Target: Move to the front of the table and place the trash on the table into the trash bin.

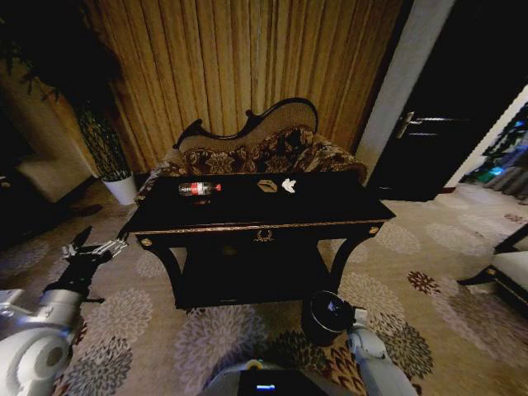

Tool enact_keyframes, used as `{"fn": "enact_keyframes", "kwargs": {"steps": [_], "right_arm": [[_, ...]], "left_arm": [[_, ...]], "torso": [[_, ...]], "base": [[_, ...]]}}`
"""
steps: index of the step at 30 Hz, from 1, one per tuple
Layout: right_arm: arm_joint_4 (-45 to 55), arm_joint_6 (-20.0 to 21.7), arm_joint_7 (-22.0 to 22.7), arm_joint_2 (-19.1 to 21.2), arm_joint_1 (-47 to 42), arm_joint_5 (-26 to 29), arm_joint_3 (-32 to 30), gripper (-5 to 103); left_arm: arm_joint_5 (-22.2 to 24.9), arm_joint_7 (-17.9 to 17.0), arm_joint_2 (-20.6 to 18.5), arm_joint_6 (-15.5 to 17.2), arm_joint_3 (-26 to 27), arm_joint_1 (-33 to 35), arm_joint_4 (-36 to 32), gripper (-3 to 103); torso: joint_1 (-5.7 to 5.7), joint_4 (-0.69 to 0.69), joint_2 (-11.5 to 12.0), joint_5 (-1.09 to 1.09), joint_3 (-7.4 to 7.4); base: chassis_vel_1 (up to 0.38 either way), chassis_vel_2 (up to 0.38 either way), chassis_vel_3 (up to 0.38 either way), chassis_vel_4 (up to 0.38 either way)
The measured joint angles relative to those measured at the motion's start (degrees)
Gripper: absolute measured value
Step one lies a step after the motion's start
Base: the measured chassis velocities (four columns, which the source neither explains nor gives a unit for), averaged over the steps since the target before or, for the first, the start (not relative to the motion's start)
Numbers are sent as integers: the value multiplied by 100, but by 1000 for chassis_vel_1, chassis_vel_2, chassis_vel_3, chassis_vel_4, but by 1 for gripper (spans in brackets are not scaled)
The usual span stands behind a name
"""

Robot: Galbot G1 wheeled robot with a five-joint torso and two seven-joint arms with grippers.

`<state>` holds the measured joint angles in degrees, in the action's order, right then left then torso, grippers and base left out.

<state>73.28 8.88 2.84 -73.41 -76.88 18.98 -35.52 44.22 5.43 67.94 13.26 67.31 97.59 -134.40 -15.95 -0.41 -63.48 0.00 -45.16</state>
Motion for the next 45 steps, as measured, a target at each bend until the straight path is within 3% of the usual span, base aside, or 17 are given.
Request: {"fn": "enact_keyframes", "kwargs": {"steps": [5, 7, 8, 10, 32, 40, 45], "right_arm": [[51, 2, 1, 22, -32, 20, -10, 91], [57, 2, 1, 26, -36, 23, -12, 91], [60, 3, 1, 28, -41, 29, -16, 99], [60, 4, 2, 26, -49, 32, -25, 100], [198, 51, 11, -4, -83, 52, -76, 100], [1275, 282, 128, -9, -499, 741, -238, 100], [2063, 33, 131, 109, -759, 754, -339, 100]], "left_arm": [[5, 0, -16, -25, 13, 2, 8, 100], [6, 0, -18, -28, 13, 2, 12, 100], [8, 0, -21, -33, 15, -1, 15, 100], [17, 0, -33, -41, 24, -1, 23, 100], [49, 2, -70, -98, 12, -20, 120, 100], [55, 62, -49, -138, -2, -27, 143, 100], [57, 68, -48, -139, -9, -30, 142, 100]], "torso": [[0, 0, 0, 0, 0], [0, 0, 0, 0, 0], [0, 0, 0, 0, 0], [0, 0, 0, 0, 0], [0, 1, 0, 0, 0], [0, 1, 0, 0, 0], [0, 0, 0, 0, 0]], "base": [[0, 0, 0, 0], [0, 0, 0, 0], [0, 0, 0, 0], [0, 0, 0, 0], [0, 0, 0, 0], [0, 0, 0, 0], [0, 0, 0, 0]]}}
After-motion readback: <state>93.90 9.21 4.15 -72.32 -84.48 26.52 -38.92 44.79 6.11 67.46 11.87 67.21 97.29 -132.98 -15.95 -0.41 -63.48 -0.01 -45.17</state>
